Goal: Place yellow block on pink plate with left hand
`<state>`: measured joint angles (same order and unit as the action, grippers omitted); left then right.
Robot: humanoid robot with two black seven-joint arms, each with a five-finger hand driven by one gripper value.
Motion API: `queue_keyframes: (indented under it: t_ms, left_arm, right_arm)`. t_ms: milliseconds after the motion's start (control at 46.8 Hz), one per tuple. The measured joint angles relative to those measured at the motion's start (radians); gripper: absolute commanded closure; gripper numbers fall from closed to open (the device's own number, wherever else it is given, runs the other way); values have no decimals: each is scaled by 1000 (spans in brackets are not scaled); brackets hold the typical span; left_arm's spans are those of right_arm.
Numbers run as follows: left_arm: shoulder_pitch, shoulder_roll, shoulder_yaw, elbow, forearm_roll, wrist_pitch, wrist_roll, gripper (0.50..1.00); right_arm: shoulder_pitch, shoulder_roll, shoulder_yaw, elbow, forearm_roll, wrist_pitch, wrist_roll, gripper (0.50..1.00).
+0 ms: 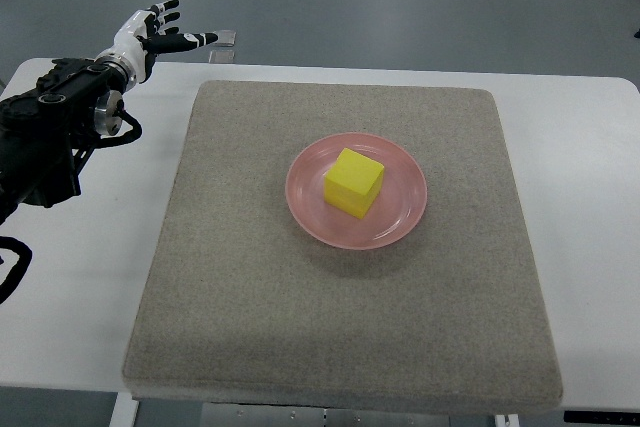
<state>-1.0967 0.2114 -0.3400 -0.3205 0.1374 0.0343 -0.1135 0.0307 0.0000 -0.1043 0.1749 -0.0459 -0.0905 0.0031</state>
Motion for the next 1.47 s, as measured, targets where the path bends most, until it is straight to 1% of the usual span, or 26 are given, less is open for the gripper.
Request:
queue_keyframes:
  t_ms: [64,235,320,491,769,897,1474]
  left_arm:
    - [9,0,-18,0,-35,-20,-15,514]
    - [58,3,-131,0,-49,-152,-132,514]
    - [76,6,-204,0,-49,-177,-143,514]
    - [90,5,-251,-1,-47,-181,-143,512]
    - [70,5,-252,-3,-47,-175,-153,512]
    - [39,7,-251,-4,-47,-175,-160,512]
    - [46,3,-251,-3,-44,-174,-161,512]
  right_arm:
    - [0,0,0,0,0,0,0,576]
    - [0,0,0,0,0,0,0,576]
    - [0,0,0,0,0,0,0,576]
    - [0,0,0,0,0,0,0,576]
    - [0,0,0,0,0,0,0,576]
    - [0,0,0,0,0,0,0,576]
    - [0,0,-2,0,-3,1,0,576]
